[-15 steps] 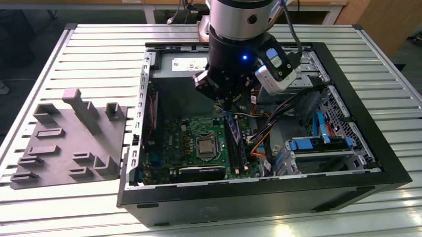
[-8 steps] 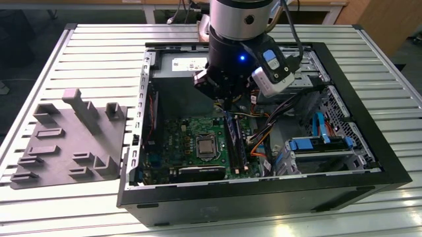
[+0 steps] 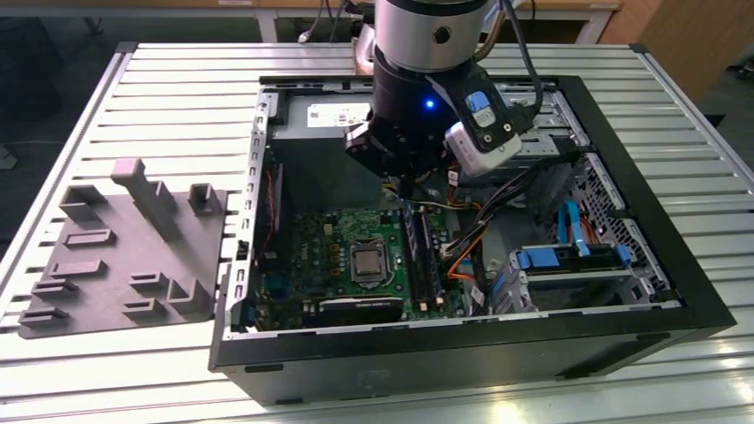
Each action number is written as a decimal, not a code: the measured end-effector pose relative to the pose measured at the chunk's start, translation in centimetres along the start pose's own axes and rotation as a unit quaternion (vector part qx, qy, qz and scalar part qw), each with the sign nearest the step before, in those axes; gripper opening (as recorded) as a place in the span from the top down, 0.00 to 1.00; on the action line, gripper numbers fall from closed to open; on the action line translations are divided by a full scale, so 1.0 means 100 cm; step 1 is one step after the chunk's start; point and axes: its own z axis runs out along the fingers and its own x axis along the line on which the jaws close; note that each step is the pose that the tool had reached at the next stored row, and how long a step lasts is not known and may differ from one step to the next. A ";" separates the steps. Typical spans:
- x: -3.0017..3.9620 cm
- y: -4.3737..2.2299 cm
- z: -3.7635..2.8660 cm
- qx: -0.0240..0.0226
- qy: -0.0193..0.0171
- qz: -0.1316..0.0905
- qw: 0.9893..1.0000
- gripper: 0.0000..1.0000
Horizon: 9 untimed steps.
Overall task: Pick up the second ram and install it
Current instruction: 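Insert the second ram into the second slot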
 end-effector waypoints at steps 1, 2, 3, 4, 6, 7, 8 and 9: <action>0.0000 0.0000 0.0000 0.000 0.000 0.002 1.000 0.88; 0.0000 0.0000 0.0000 0.000 0.000 0.004 1.000 0.88; 0.0000 0.0000 0.0001 0.000 0.000 0.007 1.000 0.88; 0.0000 0.0000 0.0001 0.000 0.000 0.011 1.000 0.88; 0.0000 0.0000 0.0002 0.000 -0.001 0.020 1.000 0.88; 0.0000 0.0000 0.0002 0.001 -0.001 0.024 1.000 0.88; 0.0000 0.0000 0.0002 0.001 -0.001 0.026 1.000 0.88; 0.0000 0.0000 0.0002 0.001 -0.001 0.026 1.000 0.88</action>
